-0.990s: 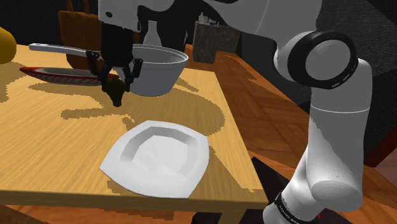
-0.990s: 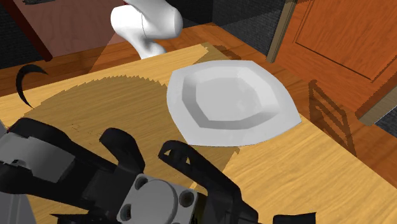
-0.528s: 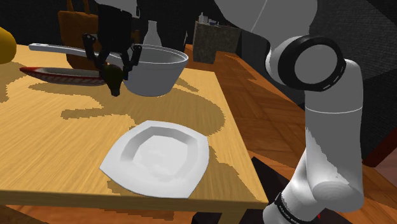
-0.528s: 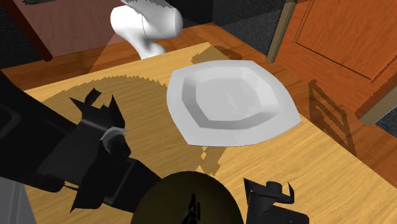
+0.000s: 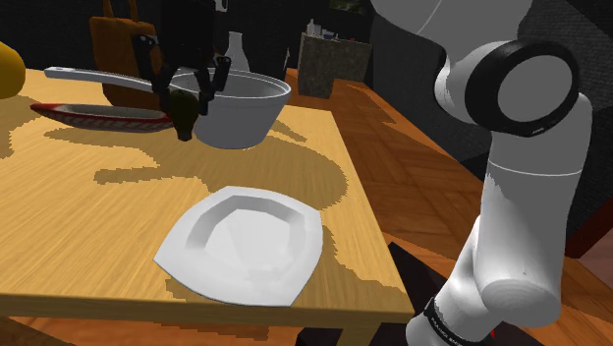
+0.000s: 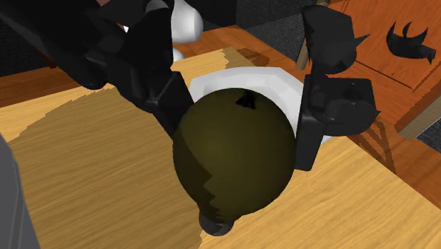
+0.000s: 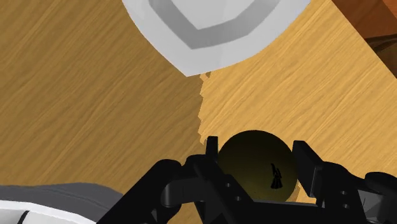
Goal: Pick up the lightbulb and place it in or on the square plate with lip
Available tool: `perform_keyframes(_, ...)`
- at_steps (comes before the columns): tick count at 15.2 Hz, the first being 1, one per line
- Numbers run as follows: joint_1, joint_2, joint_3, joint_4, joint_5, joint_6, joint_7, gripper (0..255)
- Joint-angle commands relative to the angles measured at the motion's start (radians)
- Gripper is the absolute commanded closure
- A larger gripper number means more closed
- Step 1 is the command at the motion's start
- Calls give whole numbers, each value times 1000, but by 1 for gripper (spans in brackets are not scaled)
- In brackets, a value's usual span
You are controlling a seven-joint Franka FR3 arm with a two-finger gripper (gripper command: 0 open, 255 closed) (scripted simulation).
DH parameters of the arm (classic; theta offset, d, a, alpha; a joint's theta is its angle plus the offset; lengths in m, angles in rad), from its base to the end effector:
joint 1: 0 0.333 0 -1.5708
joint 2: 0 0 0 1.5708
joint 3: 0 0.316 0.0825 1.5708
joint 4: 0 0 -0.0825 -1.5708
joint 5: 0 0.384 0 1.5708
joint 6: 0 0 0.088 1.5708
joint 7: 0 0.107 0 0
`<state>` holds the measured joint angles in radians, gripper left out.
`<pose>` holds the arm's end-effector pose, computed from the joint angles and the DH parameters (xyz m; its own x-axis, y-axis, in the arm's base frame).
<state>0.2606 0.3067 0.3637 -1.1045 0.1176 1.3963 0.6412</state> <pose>0.5207 0.3378 0.6558 0.9920 -0.0002 -0.1266 -0.0234 -0.9830 -0.1819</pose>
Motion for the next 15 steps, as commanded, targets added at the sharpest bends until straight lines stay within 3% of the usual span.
perform_keyframes(1,-17,-99,5,-130,33,36,-1,255)
perform_keyframes(8,-25,-392,13,-456,138,91,6,255)
perform_keyframes(15,0,-604,16,-657,215,99,25,255)
